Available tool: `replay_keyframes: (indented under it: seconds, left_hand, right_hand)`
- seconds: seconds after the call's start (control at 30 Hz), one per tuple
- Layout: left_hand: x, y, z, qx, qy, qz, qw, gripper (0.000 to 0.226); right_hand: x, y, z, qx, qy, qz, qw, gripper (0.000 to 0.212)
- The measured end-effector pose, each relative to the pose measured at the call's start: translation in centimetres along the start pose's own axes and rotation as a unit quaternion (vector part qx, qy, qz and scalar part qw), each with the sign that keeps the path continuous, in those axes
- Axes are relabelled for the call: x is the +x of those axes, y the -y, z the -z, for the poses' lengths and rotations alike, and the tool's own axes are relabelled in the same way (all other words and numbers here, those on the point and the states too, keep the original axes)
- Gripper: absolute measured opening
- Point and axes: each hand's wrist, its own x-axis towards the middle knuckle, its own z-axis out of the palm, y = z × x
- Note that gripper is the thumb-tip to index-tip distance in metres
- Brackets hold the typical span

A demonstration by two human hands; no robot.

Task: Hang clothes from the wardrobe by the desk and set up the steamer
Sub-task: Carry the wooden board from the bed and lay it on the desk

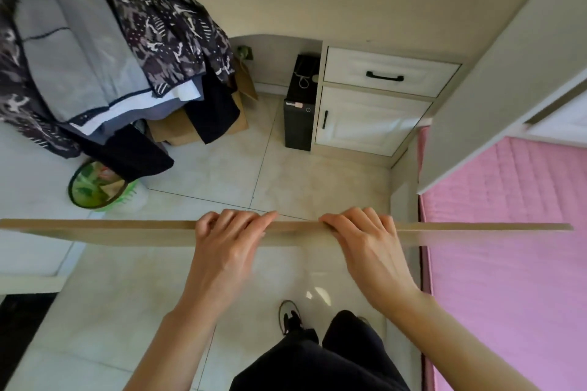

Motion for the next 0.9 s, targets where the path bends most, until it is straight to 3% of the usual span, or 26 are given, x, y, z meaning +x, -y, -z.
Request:
replay_keyframes:
  seconds: [0.43, 0.9]
  left_hand:
    - [9.1, 8.6, 2.2, -0.004, -0.006, 0.053, 0.999, 0.03]
    - [29.6, 12.8, -1.0, -0.016, -0.033, 0.052, 0.998, 0.03]
  right_hand:
    - [14.0, 2.0, -1.2, 0.003, -0.025, 0.052, 0.998, 0.033]
    - [33.1, -6.7, 0.4, -0.002, -0.049, 0.043, 0.998, 0.029]
